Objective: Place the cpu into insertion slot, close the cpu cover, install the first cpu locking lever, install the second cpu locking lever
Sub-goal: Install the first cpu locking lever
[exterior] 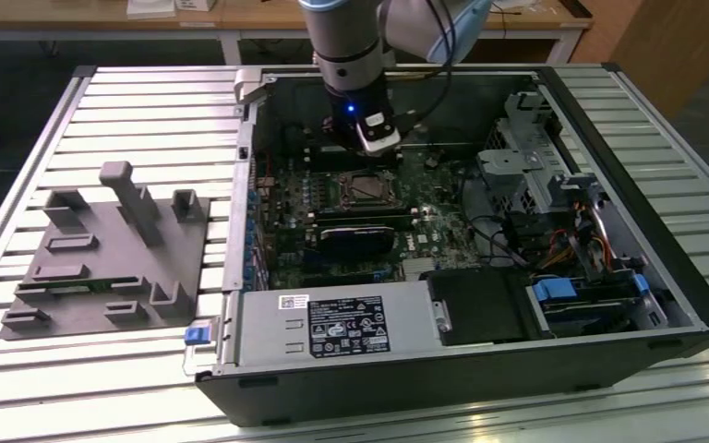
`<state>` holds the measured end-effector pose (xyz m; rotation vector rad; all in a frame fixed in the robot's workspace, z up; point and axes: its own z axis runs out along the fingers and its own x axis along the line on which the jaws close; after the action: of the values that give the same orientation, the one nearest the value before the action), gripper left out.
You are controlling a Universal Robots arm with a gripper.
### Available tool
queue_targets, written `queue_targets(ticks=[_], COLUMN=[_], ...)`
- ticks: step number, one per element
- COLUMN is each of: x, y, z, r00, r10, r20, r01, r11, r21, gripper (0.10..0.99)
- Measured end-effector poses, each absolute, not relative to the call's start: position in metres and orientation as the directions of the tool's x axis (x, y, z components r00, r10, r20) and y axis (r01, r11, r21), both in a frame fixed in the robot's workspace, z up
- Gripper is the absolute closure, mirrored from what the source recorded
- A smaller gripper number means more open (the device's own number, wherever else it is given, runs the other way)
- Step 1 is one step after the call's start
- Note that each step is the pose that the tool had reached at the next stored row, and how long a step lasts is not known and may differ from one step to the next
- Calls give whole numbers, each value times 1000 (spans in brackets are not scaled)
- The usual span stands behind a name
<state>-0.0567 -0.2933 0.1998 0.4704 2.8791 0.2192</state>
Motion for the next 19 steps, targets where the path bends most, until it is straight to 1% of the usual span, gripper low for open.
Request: queue_targets(ticks=[8, 19], x=[-59, -59], y=[-289, -288], z=[198, 196], r00=[-909, -905], r10=[372, 382], r20=[-188, -189], r01=[341, 351], r11=[923, 919], r21=[180, 177], gripper=[980, 980])
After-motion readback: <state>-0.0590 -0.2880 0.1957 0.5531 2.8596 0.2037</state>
